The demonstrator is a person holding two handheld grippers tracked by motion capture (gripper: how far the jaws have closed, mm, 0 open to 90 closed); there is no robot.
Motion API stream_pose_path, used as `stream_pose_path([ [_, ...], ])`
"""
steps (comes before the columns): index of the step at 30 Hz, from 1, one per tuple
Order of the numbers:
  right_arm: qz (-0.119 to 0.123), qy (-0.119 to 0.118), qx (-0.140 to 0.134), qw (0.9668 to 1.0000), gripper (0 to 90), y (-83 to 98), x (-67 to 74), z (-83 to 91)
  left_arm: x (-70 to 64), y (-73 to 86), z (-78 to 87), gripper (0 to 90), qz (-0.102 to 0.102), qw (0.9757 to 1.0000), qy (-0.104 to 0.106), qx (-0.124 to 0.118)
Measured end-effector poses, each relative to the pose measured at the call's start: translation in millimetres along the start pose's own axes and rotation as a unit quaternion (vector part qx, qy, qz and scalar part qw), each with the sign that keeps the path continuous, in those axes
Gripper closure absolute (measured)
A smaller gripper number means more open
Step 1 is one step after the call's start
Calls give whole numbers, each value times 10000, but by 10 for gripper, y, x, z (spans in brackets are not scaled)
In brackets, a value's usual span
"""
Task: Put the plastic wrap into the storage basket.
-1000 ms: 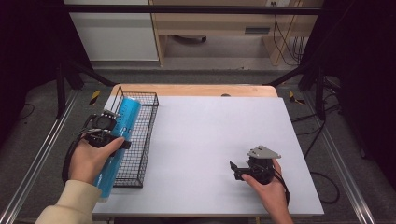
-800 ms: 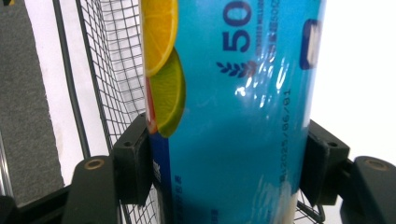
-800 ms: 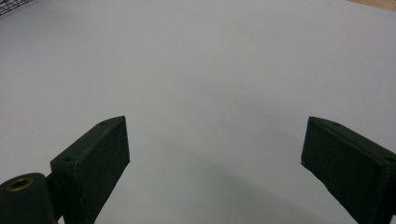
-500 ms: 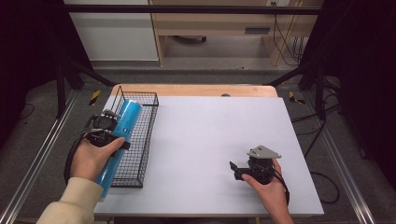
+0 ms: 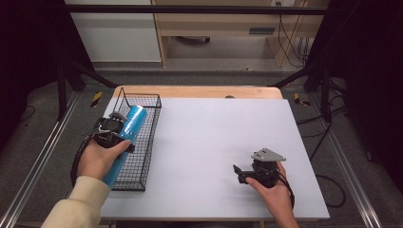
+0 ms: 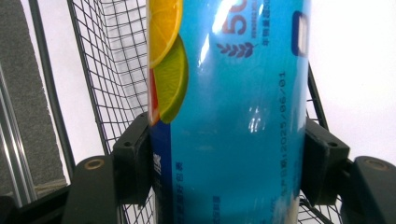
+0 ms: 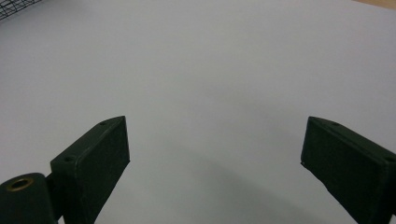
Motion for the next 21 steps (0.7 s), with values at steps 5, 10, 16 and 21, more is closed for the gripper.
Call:
stream_pose_path([
  [5,14,-6,7,10000,83,-1,0,-1,-8,-23,-56,320,-49,9999,-71,97],
  [10,-4,-16,6,10000,83,1,-3,-1,-10,-36,-113,320,-91,9997,-110,186],
  [16,-30,-5,15,10000,83,4,-10,-5,28,-27,-158,320,-77,9996,-137,243],
  [21,-19,-24,17,10000,83,4,-2,-8,51,-16,-198,320,-30,9994,-163,314],
])
Point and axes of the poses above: each handheld gripper's, and its own axes: z roughly backward along the jaws, y roughly out of its underside, x roughly to its left, the point moved 1 cm from there along -z, roughly forward along the jaws, and after that the axes turned 5 degrees about z, right-handed, at the moved point
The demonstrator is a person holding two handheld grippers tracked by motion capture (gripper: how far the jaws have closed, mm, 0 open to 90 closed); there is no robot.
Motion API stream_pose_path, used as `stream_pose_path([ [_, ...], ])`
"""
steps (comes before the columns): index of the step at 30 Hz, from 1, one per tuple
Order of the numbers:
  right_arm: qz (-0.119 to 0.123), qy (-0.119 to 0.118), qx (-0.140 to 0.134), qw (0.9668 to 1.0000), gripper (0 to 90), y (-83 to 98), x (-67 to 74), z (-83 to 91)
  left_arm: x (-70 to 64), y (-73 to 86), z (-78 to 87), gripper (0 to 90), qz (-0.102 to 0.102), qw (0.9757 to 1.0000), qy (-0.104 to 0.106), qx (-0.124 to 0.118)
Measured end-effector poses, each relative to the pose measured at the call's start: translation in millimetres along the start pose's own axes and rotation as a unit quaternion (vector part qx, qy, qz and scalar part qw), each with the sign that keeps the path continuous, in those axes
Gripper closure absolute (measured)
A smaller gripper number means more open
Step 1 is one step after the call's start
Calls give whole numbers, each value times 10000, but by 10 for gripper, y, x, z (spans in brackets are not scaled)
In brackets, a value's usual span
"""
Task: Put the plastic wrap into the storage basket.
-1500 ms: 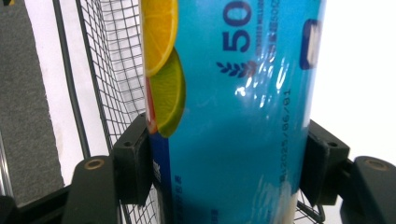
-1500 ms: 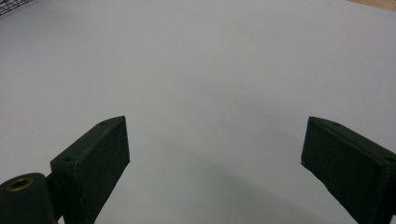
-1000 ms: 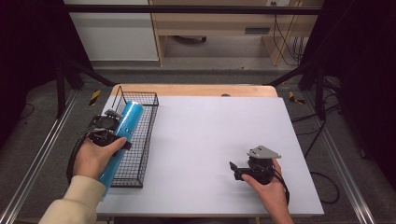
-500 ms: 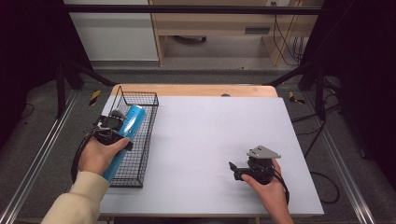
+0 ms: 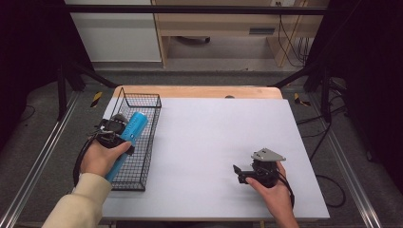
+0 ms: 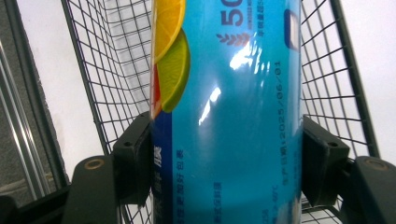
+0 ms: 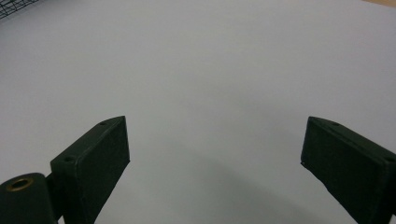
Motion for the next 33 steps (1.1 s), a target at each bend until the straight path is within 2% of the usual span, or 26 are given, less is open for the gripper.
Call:
stream_pose_path([
  [23,34,-17,54,10000,82,7,11,-15,-12,-52,-193,319,-199,9989,-44,422],
  [29,11,-11,71,10000,82,12,2,-16,-43,-93,-249,318,-363,9969,-51,696],
  [33,22,0,81,10000,82,16,-5,-17,-57,-116,-276,318,-395,9960,-74,792],
])
Point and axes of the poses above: each handheld gripper's, and its own axes: z roughly backward along the jaws, y roughly out of its underside, x roughly to its left, the point moved 1 cm from there along -z, roughly forward along the jaws, and after that the axes turned 5 degrees about z, right-handed, at the moved point
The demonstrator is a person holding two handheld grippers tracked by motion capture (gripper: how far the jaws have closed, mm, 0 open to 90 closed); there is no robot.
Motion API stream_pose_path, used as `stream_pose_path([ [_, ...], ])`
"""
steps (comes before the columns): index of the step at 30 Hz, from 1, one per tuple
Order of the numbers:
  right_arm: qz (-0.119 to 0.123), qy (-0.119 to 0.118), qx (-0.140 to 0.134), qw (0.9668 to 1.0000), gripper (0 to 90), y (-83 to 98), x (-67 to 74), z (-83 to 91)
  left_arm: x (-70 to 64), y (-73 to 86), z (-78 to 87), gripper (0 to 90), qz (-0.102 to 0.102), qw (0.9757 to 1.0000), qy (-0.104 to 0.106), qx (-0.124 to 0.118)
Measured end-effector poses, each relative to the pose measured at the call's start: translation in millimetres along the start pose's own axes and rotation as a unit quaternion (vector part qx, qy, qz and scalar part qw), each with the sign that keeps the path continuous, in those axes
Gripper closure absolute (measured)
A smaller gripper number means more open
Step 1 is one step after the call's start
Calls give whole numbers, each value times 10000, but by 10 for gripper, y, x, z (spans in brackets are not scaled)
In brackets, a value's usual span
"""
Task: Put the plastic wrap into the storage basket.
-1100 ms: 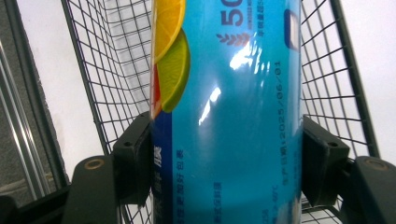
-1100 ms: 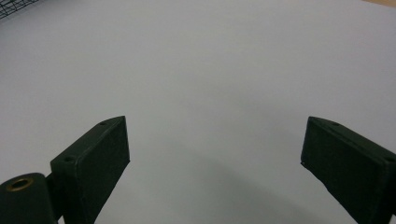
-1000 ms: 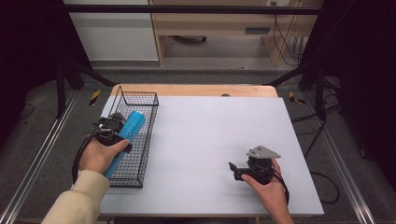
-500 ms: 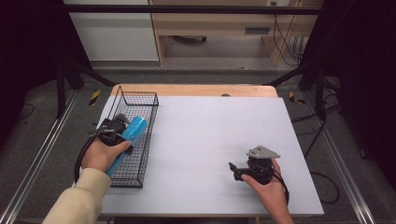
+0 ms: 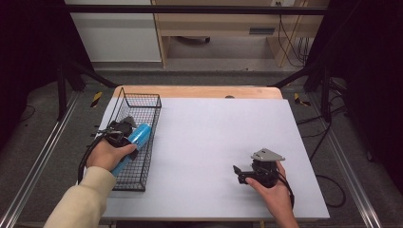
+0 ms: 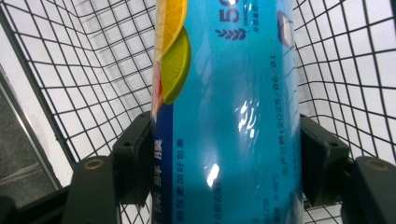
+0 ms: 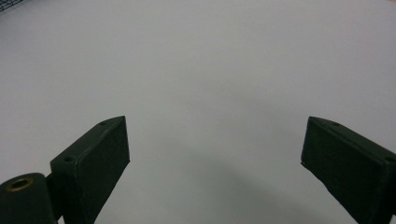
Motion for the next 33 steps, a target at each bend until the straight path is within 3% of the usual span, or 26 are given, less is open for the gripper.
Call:
stream_pose_path([
  [9,-13,2,17,10000,82,6,-2,-7,35,-32,-22,314,-32,10000,75,23],
  [13,16,-14,31,10000,81,3,14,-19,84,-7,150,233,11,9971,230,-724],
  [15,41,-10,48,10000,80,1,23,-27,102,25,254,173,45,9937,234,-1095],
  [17,79,1,50,10000,80,3,22,-28,97,67,363,131,-54,9888,167,-1482],
  [18,60,14,55,10000,80,4,23,-26,83,91,419,126,-65,9860,256,-1644],
  [20,66,48,61,9999,80,6,16,-18,18,146,531,110,-114,9761,339,-2146],
  [21,79,75,36,9999,79,8,7,-14,-16,165,568,96,-179,9728,357,-2283],
  [23,97,113,28,9999,78,7,2,-13,-120,210,655,89,-382,9628,414,-2644],
  [26,133,156,-16,9998,76,-6,14,-4,-329,283,773,74,-770,9424,604,-3198],
  [27,144,196,-25,9997,75,-9,27,1,-405,309,796,73,-862,9326,698,-3434],
  [28,166,221,-12,9996,75,-9,35,5,-465,329,807,74,-933,9257,749,-3589],
  [29,189,250,-12,9995,73,-6,39,8,-546,350,809,73,-1093,9195,823,-3685],
  [31,124,351,10,9993,70,4,48,29,-720,380,770,71,-1344,9095,996,-3805],
  [32,80,391,-16,9992,70,11,50,39,-832,397,727,71,-1467,9025,1146,-3883],
  [33,68,459,-26,9989,66,18,47,56,-892,405,697,71,-1562,8991,1232,-3900],
])
Point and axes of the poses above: each handheld gripper's, and its own axes: z roughly backward along the jaws, y roughly out of its underside, x roughly to its left, the point moved 1 cm from there along -z, roughly forward along the jaws, and after that the axes turned 5 degrees about z, right-handed, at the moved point
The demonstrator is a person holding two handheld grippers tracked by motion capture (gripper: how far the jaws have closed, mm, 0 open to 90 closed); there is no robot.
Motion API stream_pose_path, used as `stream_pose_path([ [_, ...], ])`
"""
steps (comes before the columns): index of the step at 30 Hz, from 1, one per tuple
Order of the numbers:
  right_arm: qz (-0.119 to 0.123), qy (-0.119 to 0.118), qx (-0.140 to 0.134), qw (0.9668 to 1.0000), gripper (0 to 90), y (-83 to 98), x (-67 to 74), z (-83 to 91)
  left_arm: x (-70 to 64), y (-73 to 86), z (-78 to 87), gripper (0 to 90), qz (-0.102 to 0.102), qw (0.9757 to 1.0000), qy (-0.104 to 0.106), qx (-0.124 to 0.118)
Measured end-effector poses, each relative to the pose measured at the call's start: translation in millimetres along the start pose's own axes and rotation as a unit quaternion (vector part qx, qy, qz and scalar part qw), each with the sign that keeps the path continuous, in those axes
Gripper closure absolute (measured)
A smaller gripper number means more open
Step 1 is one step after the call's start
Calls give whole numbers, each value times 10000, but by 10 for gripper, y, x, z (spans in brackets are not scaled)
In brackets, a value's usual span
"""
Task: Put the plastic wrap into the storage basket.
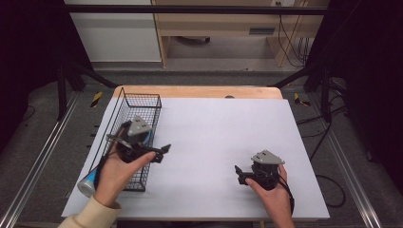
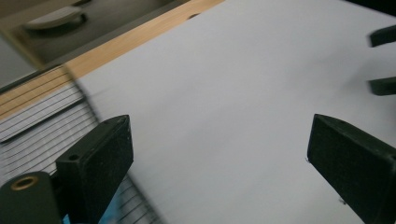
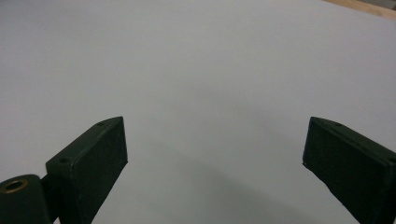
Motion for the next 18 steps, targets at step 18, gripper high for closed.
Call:
stream_pose_path([
  [18,-158,533,3,9985,59,36,-39,93,-612,708,-734,77,41,9971,755,-100],
])
Point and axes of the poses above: each handheld gripper's, and its own axes: z roughly backward along the jaws, y roughly out of its underside, x roughly to its left, the point moved 1 cm from there along -z, roughly forward along the jaws, and after that the axes turned 5 degrees about z, right-handed, at the moved point
